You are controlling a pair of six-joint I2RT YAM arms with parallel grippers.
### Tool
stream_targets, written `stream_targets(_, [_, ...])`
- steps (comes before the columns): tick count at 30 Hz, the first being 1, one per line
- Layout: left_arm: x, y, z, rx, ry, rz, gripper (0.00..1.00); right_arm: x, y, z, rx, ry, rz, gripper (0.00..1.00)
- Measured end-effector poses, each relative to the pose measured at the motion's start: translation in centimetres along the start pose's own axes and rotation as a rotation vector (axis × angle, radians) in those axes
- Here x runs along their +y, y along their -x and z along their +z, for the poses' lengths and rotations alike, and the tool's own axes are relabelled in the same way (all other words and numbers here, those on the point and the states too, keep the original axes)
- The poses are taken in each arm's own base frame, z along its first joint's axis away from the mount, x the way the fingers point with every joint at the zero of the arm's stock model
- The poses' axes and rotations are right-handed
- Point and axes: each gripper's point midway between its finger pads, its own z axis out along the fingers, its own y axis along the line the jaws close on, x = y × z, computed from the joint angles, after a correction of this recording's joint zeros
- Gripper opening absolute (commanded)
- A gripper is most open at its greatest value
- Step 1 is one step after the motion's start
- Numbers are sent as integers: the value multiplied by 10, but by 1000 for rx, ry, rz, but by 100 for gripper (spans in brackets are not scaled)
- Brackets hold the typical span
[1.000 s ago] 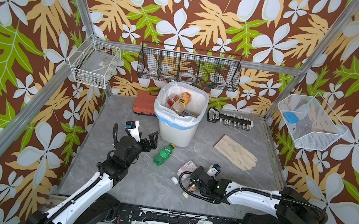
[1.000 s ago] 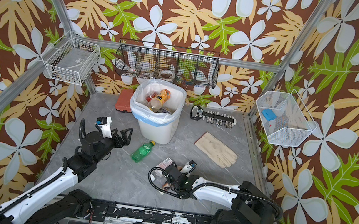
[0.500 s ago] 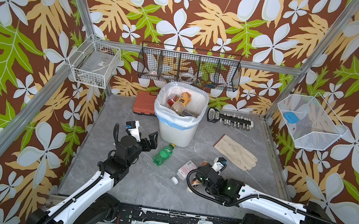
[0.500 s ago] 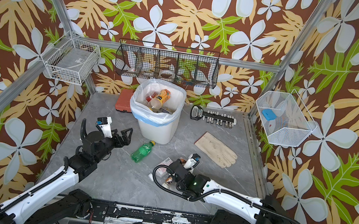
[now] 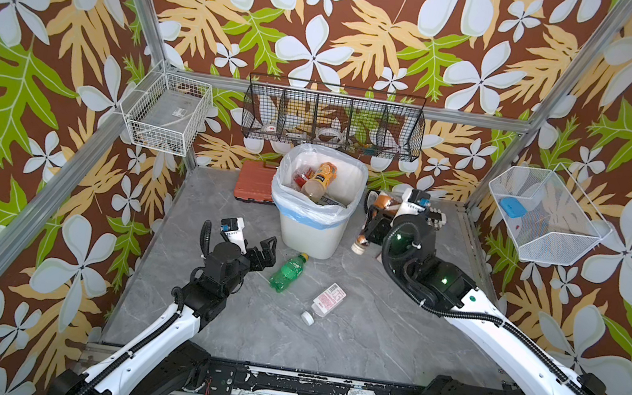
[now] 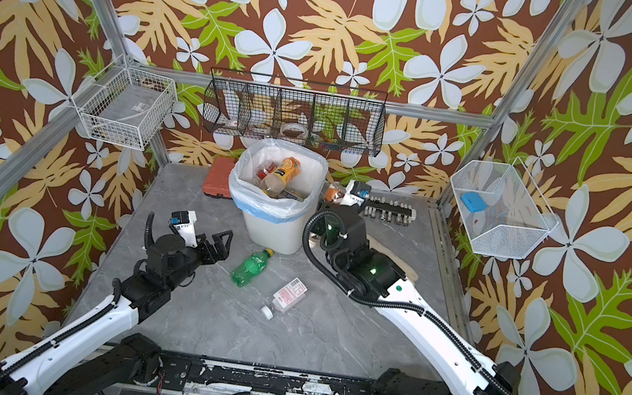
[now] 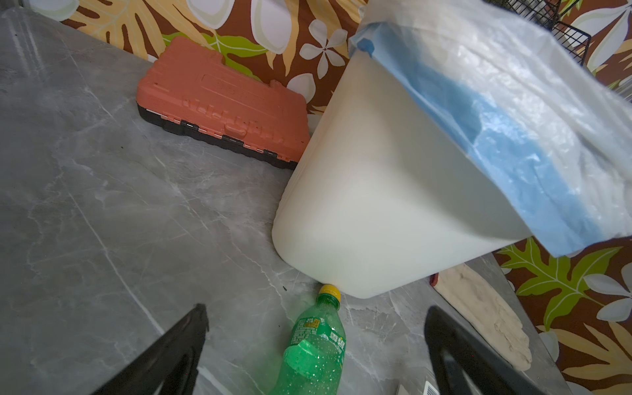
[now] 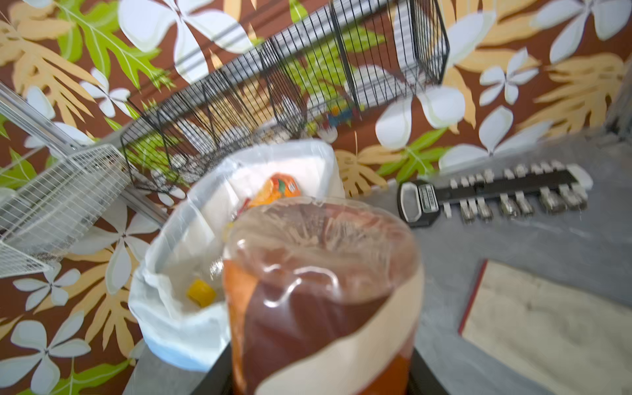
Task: Throw the plastic bottles in the bin
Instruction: 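Carry the Nescafe bottle with the right gripper over the bin and release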
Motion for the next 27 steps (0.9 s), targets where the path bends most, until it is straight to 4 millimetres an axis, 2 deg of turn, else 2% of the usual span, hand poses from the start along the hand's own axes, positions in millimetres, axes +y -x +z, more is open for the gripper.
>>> stream_targets(4, [2, -2, 0, 8, 6, -2, 99, 24, 42, 31, -64, 50, -37, 46])
stream_targets(9, [2, -2, -2, 7, 6, -3, 99, 53, 64, 75, -84, 108, -77, 47])
stream_targets(14, [3, -2, -4, 8, 10, -5, 99, 69, 57, 115, -45, 131, -124, 47])
stream_targets(20, [8, -5, -6, 11, 29, -1, 100, 69, 32, 140, 22, 118, -169, 48])
stream_targets(21, [8, -5, -6, 12, 32, 1, 100, 67, 28, 143, 33, 114, -176, 53])
stream_targets(24, [9, -5, -6, 11, 34, 2, 99, 66, 19, 150, 65, 116, -186, 82])
stream_targets(27, [10, -6, -5, 18, 38, 6, 99, 63, 18, 151, 81, 105, -194, 92])
